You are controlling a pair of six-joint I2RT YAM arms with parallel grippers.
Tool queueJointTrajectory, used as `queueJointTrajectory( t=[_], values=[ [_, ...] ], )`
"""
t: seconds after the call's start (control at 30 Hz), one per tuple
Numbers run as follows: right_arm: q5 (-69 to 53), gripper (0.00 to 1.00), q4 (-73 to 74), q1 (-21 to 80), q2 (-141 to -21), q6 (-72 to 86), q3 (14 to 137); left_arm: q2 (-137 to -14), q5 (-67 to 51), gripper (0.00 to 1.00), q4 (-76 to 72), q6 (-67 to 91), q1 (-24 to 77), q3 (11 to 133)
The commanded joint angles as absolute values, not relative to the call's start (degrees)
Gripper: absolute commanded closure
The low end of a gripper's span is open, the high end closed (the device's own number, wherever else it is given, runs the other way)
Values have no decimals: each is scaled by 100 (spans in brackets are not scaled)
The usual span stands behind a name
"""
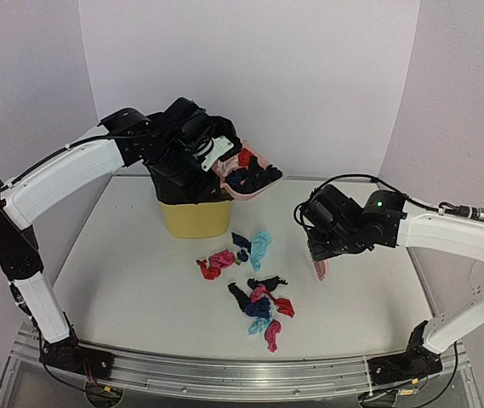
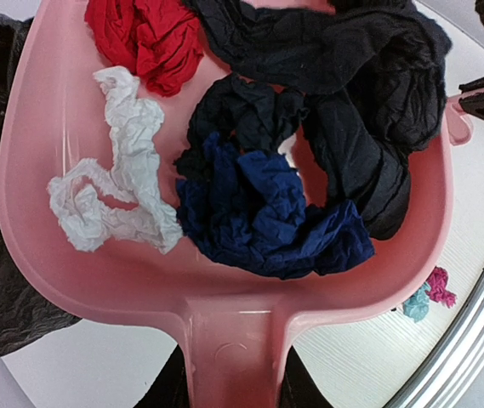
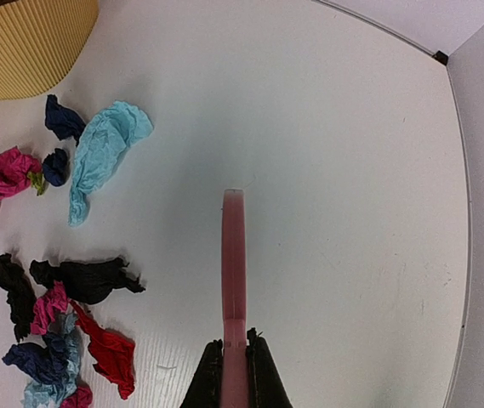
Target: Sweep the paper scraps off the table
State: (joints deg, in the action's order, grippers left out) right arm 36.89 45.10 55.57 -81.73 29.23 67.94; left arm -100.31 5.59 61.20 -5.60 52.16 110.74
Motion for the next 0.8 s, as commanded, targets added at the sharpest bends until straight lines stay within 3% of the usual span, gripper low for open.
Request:
queueJointTrajectory(
  t=[0.0, 0.47, 0.77],
  values=[
    [3655, 100, 4490, 5559, -8047, 2963, 6785, -9958, 503, 100, 6124, -654, 5119, 11593],
    [3615, 100, 4491, 5559, -8095, 2937, 6750, -10344, 512, 100, 6384, -921, 4233, 12568],
    [3597, 100, 4491, 5562, -8209, 2886, 6781, -10604, 1368, 100, 6359, -1188, 3853, 13109]
  ],
)
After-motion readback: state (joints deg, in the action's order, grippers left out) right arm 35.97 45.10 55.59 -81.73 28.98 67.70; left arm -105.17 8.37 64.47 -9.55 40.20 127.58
